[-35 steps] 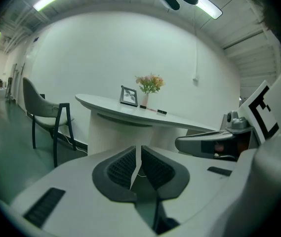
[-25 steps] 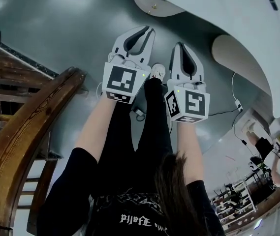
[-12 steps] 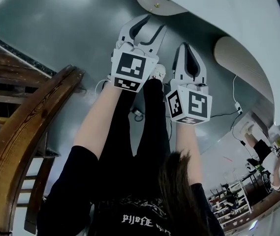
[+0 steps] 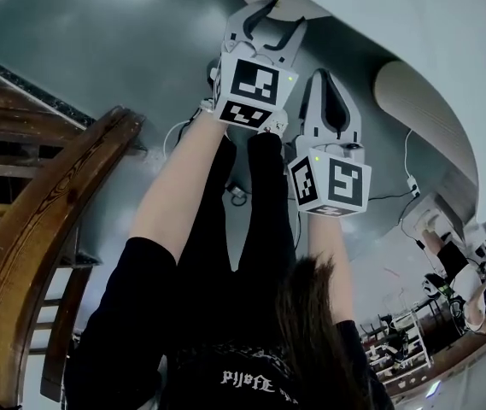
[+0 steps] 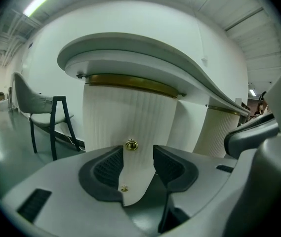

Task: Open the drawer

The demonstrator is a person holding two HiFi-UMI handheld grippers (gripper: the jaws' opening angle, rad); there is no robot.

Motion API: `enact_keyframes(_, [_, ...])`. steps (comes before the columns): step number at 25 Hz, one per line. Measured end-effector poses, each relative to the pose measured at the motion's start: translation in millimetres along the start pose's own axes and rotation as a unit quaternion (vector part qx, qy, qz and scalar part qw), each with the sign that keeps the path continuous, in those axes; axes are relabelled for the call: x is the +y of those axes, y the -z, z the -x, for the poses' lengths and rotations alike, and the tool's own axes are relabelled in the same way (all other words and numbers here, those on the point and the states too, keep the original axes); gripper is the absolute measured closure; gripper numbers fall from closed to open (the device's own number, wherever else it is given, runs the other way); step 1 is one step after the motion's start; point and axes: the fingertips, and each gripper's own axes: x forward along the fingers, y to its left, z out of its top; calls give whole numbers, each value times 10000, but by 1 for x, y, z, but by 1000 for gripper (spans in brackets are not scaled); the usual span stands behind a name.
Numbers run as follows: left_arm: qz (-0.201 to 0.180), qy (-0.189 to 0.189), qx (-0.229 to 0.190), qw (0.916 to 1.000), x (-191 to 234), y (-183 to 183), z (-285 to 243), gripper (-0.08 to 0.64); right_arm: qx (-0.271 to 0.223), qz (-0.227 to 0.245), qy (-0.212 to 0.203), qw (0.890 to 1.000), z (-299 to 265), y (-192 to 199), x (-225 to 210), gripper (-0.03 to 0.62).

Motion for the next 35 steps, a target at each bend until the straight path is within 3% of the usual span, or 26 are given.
enact_keyframes(7, [-359,-8,89,9993,-4,4,-30,373,95,17,-107,9999,-2,6,-7,565])
enact_keyframes(12, [-211,-191,35,9996,3,3,-41,374,187,217,-245,9993,-4,9,-11,565])
enact_keyframes(21, [-406,-387,180,9983,14,-3,-60,374,277,98,-197,9994,-3,14,-19,565])
enact_keyframes(29, [-286,-525,113,9981,21,-3,-60,378,260,134,-176,9994,-8,9,-21,565])
enact_keyframes(35, [-214,-488,62,9986,15,-3,-60,442,290,121,-141,9994,-9,11,-23,565])
